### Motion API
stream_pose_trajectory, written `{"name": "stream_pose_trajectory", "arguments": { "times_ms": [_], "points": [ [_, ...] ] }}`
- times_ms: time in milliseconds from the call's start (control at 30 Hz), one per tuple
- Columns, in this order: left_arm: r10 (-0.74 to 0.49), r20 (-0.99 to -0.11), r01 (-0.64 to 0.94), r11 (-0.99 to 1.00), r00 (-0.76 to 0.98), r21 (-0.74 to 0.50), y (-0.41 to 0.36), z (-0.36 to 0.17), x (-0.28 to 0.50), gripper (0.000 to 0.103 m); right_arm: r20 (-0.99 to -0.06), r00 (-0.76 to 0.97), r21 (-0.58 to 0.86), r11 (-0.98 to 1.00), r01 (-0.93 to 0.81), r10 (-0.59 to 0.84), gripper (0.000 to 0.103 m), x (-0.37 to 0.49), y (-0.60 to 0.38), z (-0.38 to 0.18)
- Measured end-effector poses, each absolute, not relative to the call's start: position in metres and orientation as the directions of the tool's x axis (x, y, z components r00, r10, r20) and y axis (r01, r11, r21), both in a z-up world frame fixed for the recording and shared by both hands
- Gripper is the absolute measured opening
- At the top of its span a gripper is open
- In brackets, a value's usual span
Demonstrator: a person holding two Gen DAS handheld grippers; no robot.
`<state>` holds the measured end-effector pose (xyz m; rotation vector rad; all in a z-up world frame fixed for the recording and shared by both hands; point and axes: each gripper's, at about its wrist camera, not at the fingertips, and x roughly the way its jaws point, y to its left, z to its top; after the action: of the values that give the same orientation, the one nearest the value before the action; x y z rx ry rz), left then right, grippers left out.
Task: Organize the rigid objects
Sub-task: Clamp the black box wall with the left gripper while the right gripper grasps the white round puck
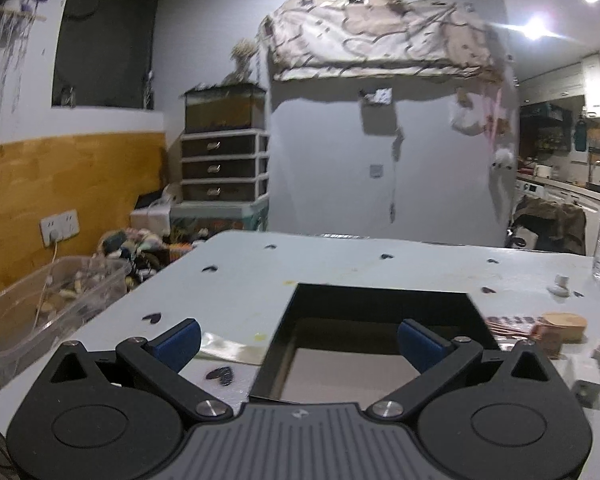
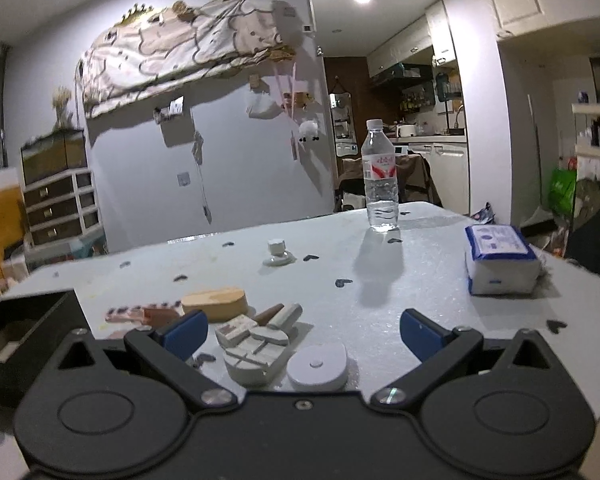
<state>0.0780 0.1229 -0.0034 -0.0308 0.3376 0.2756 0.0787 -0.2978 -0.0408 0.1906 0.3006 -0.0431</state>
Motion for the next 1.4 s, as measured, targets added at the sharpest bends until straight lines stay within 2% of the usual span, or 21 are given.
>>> {"name": "stream_pose_trajectory", "arguments": {
  "times_ms": [100,167,233,333,500,567,633,733,800,933,1067,1133,1300,1400],
  "points": [
    [0.248,-0.359,-0.276,0.961,0.900,-0.028,0.139,-0.007,0.088,0.102,-0.313,0.950,0.204,0.976,0.078,-0.011,0.103,0.085,-0.301,-0.044],
    [0.239,-0.381,-0.280,0.958,0.893,-0.055,0.148,-0.010,0.095,0.096,-0.354,0.935,0.189,0.978,0.088,-0.015,0.103,0.094,-0.301,-0.048],
    [0.213,-0.409,-0.267,0.961,0.888,-0.079,0.153,-0.013,0.102,0.081,-0.398,0.917,0.203,0.975,0.088,0.000,0.103,0.103,-0.301,-0.053],
    [0.183,-0.449,-0.248,0.964,0.875,-0.090,0.158,-0.022,0.114,0.069,-0.428,0.903,0.220,0.974,0.059,0.042,0.102,0.113,-0.297,-0.059],
    [0.164,-0.501,-0.253,0.961,0.850,-0.115,0.168,-0.032,0.127,0.048,-0.466,0.884,0.160,0.986,0.047,0.034,0.100,0.133,-0.289,-0.066],
    [0.163,-0.518,-0.258,0.959,0.840,-0.116,0.171,-0.035,0.132,0.037,-0.494,0.869,0.133,0.990,0.054,0.018,0.096,0.143,-0.290,-0.069],
    [0.161,-0.537,-0.261,0.958,0.828,-0.115,0.173,-0.038,0.137,0.022,-0.523,0.852,0.115,0.991,0.072,-0.001,0.089,0.152,-0.292,-0.072],
    [0.169,-0.552,-0.271,0.957,0.816,-0.107,0.176,-0.040,0.142,0.015,-0.553,0.833,0.085,0.993,0.086,-0.024,0.084,0.159,-0.296,-0.076],
    [0.169,-0.561,-0.275,0.955,0.811,-0.109,0.178,-0.040,0.143,0.012,-0.575,0.818,0.070,0.994,0.081,-0.026,0.083,0.163,-0.298,-0.079],
    [0.174,-0.580,-0.281,0.955,0.796,-0.099,0.179,-0.042,0.146,0.009,-0.611,0.792,0.067,0.995,0.070,-0.014,0.071,0.171,-0.300,-0.086],
    [0.173,-0.586,-0.281,0.955,0.791,-0.097,0.179,-0.042,0.150,0.009,-0.612,0.791,0.043,0.998,0.044,-0.008,0.067,0.175,-0.296,-0.087],
    [0.175,-0.587,-0.280,0.955,0.791,-0.093,0.178,-0.042,0.151,0.009,-0.609,0.793,0.041,0.998,0.038,-0.005,0.055,0.176,-0.296,-0.086],
    [0.166,-0.588,-0.280,0.954,0.791,-0.107,0.181,-0.043,0.150,0.008,-0.629,0.777,0.053,0.998,0.019,0.019,0.055,0.179,-0.298,-0.078],
    [0.169,-0.585,-0.282,0.953,0.793,-0.108,0.180,-0.043,0.150,0.007,-0.603,0.797,0.040,0.999,-0.008,0.031,0.055,0.182,-0.291,-0.062]
  ]
}}
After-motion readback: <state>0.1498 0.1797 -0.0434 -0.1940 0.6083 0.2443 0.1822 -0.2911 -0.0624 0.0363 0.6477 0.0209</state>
